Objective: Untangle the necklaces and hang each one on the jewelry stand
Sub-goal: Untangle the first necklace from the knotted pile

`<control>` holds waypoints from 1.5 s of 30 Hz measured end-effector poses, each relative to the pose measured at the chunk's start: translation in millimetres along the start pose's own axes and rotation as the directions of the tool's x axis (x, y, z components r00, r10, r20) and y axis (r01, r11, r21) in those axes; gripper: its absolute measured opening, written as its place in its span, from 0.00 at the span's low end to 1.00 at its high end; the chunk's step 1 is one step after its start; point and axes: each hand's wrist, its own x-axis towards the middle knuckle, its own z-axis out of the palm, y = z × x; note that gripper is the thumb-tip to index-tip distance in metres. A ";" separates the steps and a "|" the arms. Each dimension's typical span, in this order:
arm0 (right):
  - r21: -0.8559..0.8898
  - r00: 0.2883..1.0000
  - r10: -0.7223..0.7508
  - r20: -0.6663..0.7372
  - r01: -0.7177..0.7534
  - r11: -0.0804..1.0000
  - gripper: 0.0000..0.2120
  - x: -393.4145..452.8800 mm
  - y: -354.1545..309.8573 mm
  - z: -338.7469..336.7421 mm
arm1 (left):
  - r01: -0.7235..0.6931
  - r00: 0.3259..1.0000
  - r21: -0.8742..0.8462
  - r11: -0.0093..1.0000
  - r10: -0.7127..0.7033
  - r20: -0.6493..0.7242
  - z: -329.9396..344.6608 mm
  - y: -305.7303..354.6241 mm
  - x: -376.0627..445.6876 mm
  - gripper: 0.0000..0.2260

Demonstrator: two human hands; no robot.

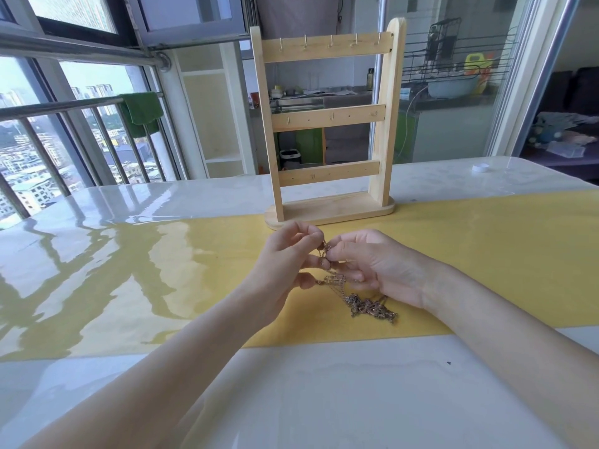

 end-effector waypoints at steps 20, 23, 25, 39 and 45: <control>0.084 0.967 -0.112 -0.231 0.135 0.987 0.07 3.3 1.1 -2.6 | 0.156 0.973 -0.198 0.968 -0.116 0.200 -7.1 -0.1 5.3 0.04; 0.029 0.950 -0.117 -0.291 0.131 0.991 0.09 4.5 2.7 -0.8 | 0.225 0.950 -0.163 0.961 -0.179 0.254 -7.1 -0.2 5.0 0.05; -0.012 0.938 -0.140 -0.318 0.144 0.990 0.10 5.6 4.0 1.3 | 0.268 0.933 -0.138 0.954 -0.220 0.285 -6.9 -0.4 4.6 0.06; 0.040 0.868 -0.108 -0.485 0.146 0.989 0.08 7.7 5.6 10.0 | 0.132 0.990 -0.219 0.967 -0.139 -0.018 -2.2 0.7 5.5 0.05; 0.082 0.912 -0.092 -0.401 0.136 0.987 0.08 6.4 5.4 9.9 | 0.131 0.986 -0.191 0.973 -0.147 -0.072 -2.2 -0.1 3.4 0.06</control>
